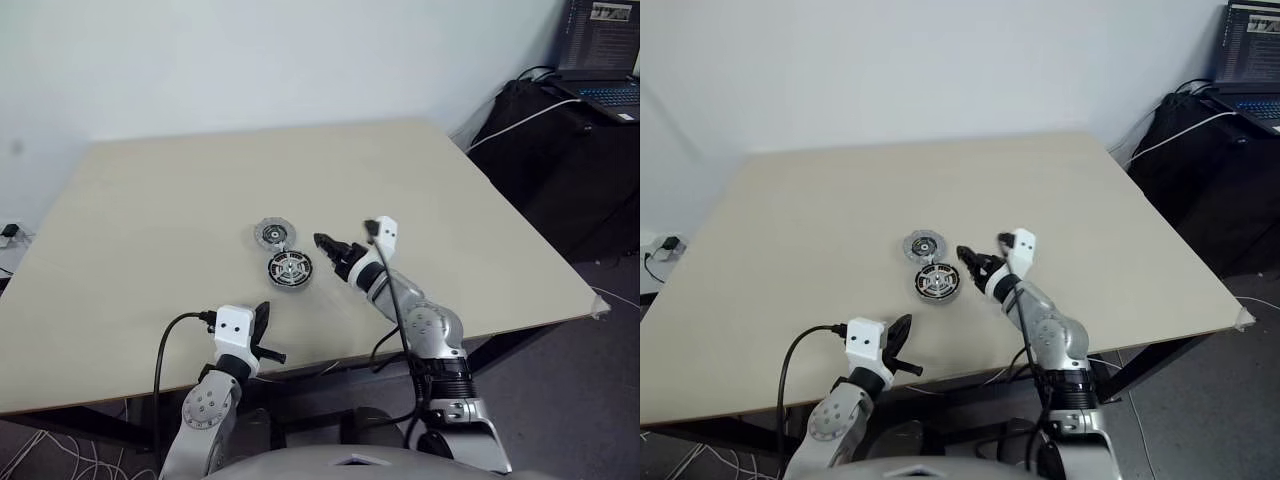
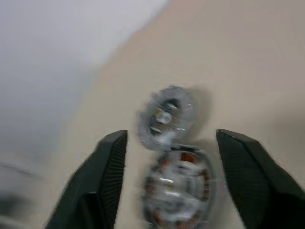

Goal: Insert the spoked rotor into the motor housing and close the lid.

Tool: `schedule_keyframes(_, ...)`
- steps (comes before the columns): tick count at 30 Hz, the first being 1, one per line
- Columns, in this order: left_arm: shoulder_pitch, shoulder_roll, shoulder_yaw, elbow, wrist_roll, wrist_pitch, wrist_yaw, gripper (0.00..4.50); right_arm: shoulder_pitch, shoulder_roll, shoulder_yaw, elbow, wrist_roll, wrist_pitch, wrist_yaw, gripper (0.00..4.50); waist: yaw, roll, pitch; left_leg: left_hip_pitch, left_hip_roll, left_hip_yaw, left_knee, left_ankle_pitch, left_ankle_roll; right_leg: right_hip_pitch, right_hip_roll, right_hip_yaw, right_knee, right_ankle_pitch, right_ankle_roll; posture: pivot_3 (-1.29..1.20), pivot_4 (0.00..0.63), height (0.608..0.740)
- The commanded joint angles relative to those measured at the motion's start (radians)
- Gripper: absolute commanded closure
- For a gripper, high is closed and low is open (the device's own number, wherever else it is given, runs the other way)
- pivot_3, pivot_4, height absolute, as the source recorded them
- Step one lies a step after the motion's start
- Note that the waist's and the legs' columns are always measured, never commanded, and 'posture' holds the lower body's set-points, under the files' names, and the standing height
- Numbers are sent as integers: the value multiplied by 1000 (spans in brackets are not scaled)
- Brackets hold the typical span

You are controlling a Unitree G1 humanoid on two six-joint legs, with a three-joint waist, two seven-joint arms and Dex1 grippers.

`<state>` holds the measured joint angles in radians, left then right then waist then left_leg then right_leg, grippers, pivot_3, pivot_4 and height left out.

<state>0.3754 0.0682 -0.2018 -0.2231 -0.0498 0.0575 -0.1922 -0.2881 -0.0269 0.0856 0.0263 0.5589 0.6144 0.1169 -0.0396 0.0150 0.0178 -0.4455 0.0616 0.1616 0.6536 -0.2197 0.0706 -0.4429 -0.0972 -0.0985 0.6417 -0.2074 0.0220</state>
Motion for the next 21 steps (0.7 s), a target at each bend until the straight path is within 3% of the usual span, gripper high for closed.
schedule_keyframes(1, -17, -3, -7, -73, 5, 23, 9, 4500, -31, -50, 221, 1, -253, -114, 40, 2413, 0, -1, 0, 0, 0, 0, 0, 0, 0, 0, 0, 0, 0, 0, 0, 0, 0, 740)
schedule_keyframes(3, -19, -1, -11, -94, 6, 41, 12, 4500, -56, -67, 319, 47, -362, -144, 53, 3035, -2, -1, 1, 0, 0, 0, 0, 0, 0, 0, 1, 0, 0, 0, 0, 0, 0, 740)
schedule_keyframes(6, -14, 3, -13, -126, 3, 66, 15, 4500, -94, -43, 367, 126, -425, -160, 84, 4091, 1, -3, 2, 0, 0, 0, 0, 0, 0, 0, 1, 0, 1, 0, 0, 0, 0, 740)
schedule_keyframes(8, -7, 5, -15, -148, 2, 80, 17, 4500, -119, -25, 375, 173, -457, -174, 94, 4478, 3, -4, 2, 0, 0, 0, 1, 0, 0, 0, 3, -1, 1, 0, 0, 0, 0, 740)
schedule_keyframes(21, 25, 0, -36, -204, 8, 113, 46, 4500, -270, 58, 288, 436, -536, -213, 119, 4478, 2, -6, 3, 0, 0, 1, 1, 0, 0, 0, 3, 0, 1, 1, 1, 0, 0, 740)
